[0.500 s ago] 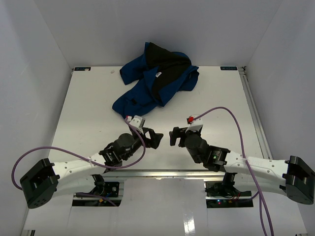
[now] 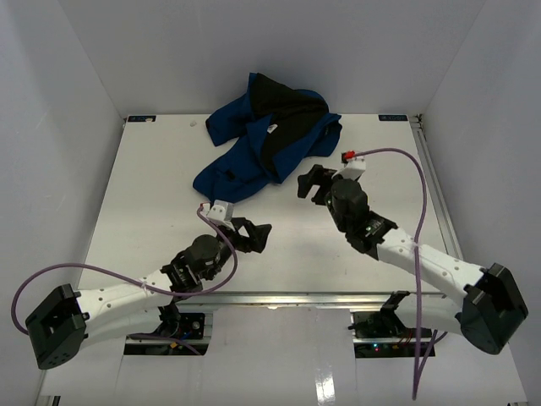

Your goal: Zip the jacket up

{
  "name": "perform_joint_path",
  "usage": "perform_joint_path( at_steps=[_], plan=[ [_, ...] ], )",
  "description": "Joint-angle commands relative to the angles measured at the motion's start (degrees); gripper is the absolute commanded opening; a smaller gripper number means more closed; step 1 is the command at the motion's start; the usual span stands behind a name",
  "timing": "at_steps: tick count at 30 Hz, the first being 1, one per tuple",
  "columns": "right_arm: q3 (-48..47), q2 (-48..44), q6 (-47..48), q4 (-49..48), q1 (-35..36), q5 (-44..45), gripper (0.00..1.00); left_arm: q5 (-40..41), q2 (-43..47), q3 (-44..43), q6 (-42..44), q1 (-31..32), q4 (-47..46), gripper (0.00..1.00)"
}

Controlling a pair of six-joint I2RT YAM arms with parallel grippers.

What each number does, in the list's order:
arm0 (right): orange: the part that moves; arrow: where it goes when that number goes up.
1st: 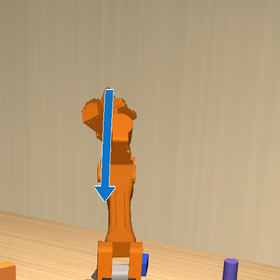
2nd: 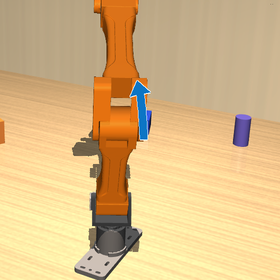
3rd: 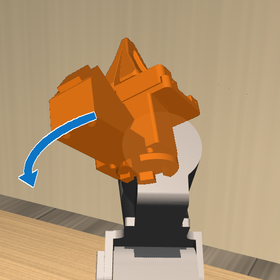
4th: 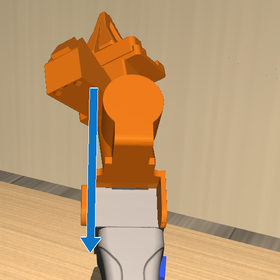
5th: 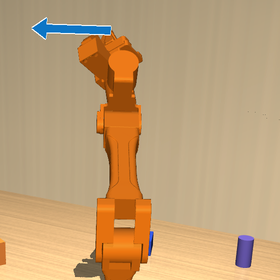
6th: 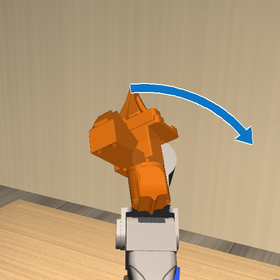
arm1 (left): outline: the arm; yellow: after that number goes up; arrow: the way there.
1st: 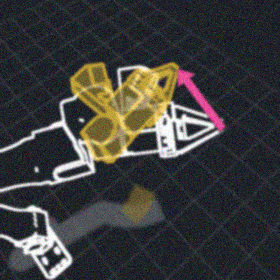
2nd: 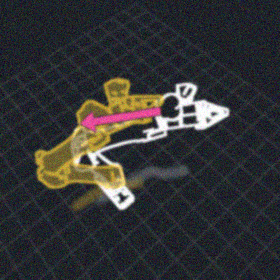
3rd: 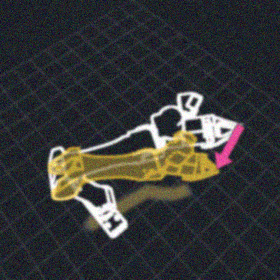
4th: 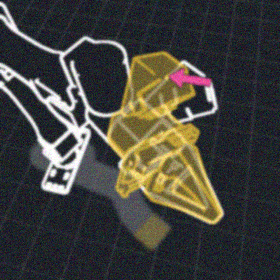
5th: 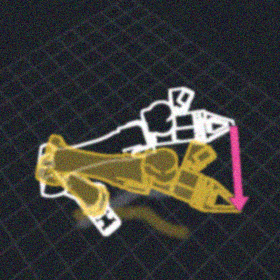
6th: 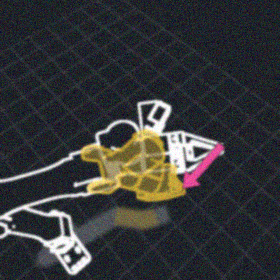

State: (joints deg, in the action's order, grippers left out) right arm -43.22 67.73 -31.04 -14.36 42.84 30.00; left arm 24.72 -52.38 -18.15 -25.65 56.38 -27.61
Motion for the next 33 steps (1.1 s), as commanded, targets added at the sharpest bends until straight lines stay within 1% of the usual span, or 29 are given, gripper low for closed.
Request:
perform_joint_path(
  at_steps=[1, 4, 7, 11, 15, 18, 21, 23, 25, 33],
  plan=[
    [-9.1, 14.07, -1.29, -5.79, -7.88, -16.0, 0.94, 5.25, 3.65, 1.12, -1.63, 0.14, 1.09, 0.98],
    [-16.47, 22.61, -0.94, -6.18, -11.05, -19.93, 0.94, 5.2, 6.16, 2.77, -1.9, 0.22, -0.22, 0.98],
    [-23.62, 30.79, -3.62, -6.9, -13.52, -24.1, 0.96, 5.57, 7.83, 4.16, -1.81, 0.26, -2.07, 0.98],
    [-31.71, 40.08, -4.88, -6.97, -15.01, -24.47, 0.98, 5.46, 9.23, 4.61, -1.42, 0.22, -2.33, 0.97],
    [-35.94, 46.63, -6.05, -7.09, -16.6, -26.58, 0.98, 5.68, 9.18, 5.11, -1.16, 0.22, -3.14, 0.97],
    [-36.93, 48.99, -6.05, -7.33, -17.33, -26.67, 0.99, 5.28, 7.48, 4.54, -1.24, 0.3, -3.14, 0.97],
    [-34.89, 49.95, -4.98, -9.23, -17.46, -27.34, 0.98, 3.91, 6.1, 4.16, -1.25, 0.22, -3.51, 0.96],
    [-33.56, 49.94, -4.8, -9.81, -17.62, -27.17, 0.89, 3.58, 5.51, 4.0, -1.33, 0.22, -3.59, 0.96],
    [-31.63, 49.55, -4.77, -10.17, -17.63, -26.53, 0.85, 3.82, 5.19, 3.81, -1.31, 0.3, -3.38, 0.96],
    [-28.32, 47.99, -6.73, -9.04, -17.79, -25.08, 0.93, 4.76, 5.38, 3.86, -0.67, 0.22, -3.34, 0.96]
  ],
)
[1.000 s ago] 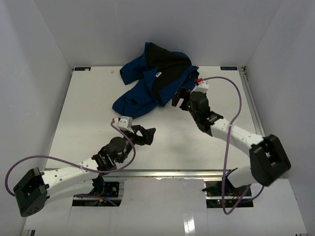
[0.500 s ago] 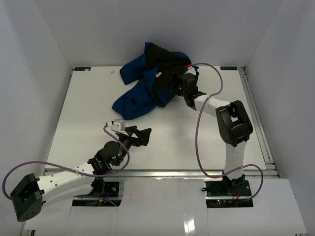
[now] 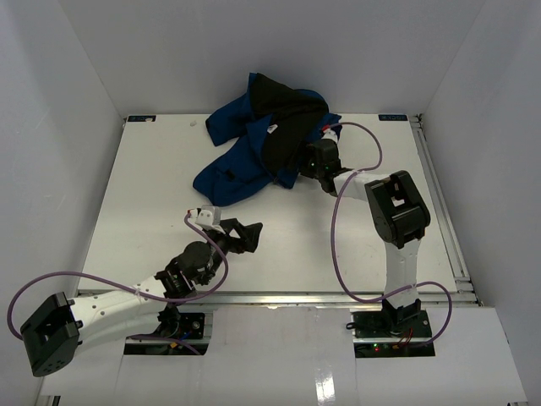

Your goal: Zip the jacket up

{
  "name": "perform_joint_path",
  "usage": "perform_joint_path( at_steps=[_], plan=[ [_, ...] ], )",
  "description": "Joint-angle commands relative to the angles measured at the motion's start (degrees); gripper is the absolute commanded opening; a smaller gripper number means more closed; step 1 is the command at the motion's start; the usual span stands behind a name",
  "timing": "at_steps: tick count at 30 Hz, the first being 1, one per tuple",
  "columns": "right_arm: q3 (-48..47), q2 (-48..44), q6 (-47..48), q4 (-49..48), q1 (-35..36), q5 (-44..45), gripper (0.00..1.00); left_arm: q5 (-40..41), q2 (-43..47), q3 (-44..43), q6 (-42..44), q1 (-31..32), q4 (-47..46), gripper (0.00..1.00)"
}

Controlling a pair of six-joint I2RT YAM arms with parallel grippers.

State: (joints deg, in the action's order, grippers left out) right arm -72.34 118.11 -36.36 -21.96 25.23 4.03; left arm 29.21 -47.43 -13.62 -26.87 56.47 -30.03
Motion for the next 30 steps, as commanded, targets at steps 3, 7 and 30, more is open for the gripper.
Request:
perform_joint_path(
  at_steps=[3, 7, 30],
  plan=[
    [0.84, -1.48, -2.49, -2.03, -0.1, -0.03, 0.97, 0.14, -0.65, -0.88, 0.63, 0.13, -0.99, 0.96],
    [-0.16, 0.14, -3.03, -2.09, -0.07, -0.6, 0.89, 0.26, -2.04, -1.72, 0.68, 0.13, -0.48, 0.96],
    [55.33, -41.43, 1.45, -19.87, 0.43, -8.85, 0.08, 3.54, -17.48, -15.34, -1.08, 0.05, 14.61, 0.89]
  ],
)
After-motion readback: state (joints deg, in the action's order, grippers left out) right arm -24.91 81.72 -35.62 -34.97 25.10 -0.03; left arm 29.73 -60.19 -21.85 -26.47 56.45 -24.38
